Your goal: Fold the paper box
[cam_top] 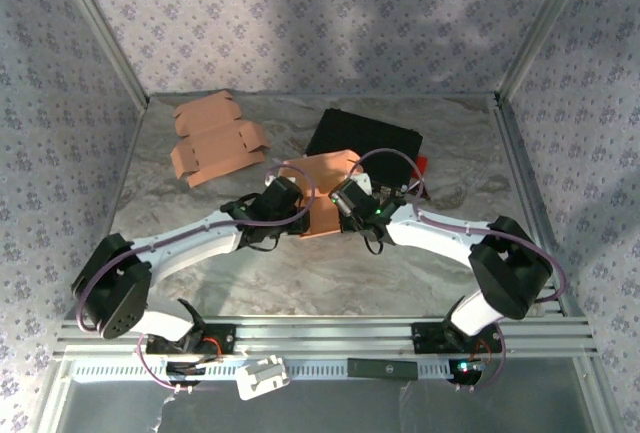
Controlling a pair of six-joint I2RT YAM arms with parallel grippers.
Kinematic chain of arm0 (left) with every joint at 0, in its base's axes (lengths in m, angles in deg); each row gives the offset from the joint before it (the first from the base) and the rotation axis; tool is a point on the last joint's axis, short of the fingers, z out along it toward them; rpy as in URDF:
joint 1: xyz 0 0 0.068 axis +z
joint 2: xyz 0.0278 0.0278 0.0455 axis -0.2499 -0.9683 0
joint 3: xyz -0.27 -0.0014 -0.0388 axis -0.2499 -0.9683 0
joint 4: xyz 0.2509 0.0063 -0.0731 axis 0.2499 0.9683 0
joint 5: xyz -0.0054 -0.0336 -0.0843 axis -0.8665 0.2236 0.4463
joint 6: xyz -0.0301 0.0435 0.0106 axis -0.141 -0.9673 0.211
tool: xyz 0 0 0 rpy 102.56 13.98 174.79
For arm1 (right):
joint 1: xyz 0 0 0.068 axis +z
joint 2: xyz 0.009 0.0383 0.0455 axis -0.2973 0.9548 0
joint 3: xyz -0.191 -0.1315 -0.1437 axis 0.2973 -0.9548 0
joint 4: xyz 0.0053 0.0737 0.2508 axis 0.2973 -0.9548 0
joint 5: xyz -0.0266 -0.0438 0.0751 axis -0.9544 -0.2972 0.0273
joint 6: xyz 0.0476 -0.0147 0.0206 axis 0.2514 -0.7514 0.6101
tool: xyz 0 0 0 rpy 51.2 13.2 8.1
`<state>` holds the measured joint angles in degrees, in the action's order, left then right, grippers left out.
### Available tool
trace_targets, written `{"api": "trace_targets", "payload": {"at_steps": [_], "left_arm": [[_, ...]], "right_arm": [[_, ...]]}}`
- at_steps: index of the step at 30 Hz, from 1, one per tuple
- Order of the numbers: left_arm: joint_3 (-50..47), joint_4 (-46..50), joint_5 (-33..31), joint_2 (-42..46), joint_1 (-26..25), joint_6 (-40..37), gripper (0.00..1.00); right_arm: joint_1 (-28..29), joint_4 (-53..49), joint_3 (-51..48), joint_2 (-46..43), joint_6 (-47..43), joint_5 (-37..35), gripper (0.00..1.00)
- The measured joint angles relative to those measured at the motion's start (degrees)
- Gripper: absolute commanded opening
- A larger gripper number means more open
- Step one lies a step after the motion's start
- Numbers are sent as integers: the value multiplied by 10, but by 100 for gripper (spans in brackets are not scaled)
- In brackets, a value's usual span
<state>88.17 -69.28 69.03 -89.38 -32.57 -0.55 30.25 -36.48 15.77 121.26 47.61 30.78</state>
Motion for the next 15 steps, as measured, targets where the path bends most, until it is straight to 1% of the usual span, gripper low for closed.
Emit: {"api": "trace_targets", "payload": {"at_steps": [10, 15], "left_arm": [[-19, -44, -21, -68, -11, 18, 25], [-19, -48, -41, -105, -28, 25, 22]], "right_arm": [[0, 5, -1, 15, 12, 15, 0], [0, 4, -2, 23, 13, 20, 0]]}}
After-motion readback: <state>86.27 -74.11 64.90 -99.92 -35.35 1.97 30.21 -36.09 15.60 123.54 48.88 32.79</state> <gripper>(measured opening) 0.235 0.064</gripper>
